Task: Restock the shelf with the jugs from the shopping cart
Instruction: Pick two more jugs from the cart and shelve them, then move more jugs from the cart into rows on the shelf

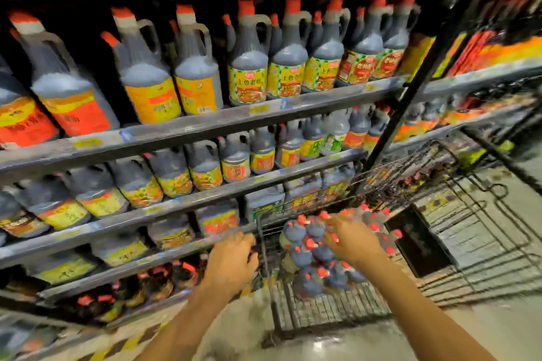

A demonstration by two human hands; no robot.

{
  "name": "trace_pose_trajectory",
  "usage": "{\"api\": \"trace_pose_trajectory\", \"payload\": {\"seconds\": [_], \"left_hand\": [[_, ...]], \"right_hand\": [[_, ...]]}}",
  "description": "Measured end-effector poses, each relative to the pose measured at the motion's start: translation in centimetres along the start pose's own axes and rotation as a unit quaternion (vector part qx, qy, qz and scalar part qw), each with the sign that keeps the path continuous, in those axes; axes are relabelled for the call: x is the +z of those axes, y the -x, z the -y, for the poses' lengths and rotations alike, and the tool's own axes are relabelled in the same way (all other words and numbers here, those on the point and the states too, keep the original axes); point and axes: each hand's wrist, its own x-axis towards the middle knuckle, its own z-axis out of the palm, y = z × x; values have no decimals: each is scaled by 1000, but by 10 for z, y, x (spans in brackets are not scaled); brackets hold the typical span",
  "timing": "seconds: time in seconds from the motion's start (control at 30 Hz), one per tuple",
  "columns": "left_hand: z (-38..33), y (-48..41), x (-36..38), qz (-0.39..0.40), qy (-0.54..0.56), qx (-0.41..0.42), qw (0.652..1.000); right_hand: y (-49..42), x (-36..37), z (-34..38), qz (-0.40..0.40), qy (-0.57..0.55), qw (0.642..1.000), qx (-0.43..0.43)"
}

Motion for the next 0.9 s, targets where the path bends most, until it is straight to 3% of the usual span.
{"api": "trace_pose_trajectory", "payload": {"seconds": [0.27, 0.47, 0.63, 0.9], "left_hand": [[-128, 22, 125, 75, 33, -9, 997], [-200, 28, 199, 168, 91, -11, 982], [-223, 25, 231, 209, 150, -106, 961], [-214, 24, 253, 154, 70, -108, 980]], "right_hand": [[79, 62, -176, 49, 13, 998, 21], [117, 90, -264, 121, 47, 991, 26], [119, 102, -301, 156, 74, 985, 11], [116, 126, -313, 113, 93, 989, 18]]}}
